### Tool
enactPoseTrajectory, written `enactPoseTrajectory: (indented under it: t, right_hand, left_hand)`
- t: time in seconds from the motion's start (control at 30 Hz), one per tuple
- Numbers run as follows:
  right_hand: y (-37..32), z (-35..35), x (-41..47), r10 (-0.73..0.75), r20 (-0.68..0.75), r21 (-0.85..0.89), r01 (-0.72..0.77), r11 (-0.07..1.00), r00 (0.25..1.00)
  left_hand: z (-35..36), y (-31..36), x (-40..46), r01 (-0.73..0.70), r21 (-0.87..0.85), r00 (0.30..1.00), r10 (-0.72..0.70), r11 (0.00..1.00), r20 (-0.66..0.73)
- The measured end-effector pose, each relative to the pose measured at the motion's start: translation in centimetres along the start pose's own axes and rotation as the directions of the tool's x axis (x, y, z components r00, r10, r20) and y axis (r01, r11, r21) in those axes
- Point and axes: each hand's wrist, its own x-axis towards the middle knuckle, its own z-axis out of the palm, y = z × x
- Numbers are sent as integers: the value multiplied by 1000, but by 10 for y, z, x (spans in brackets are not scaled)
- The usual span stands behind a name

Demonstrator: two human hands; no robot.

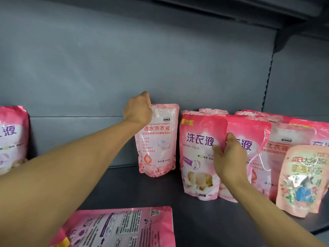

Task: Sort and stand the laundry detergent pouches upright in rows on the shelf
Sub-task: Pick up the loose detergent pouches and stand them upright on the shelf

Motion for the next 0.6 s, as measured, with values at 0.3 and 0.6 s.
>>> enactPoseTrajectory:
  t: [0.3, 0.6]
  right_hand:
    - [7, 8, -6, 45, -3, 157, -44, 987, 999]
    - [5, 10, -10, 86, 69, 220, -99, 971, 994]
  left_hand:
    - [26, -11, 5, 3, -37, 999, -1, 999, 46]
    - [20, -20, 9, 35, -61, 995, -29, 998, 94]
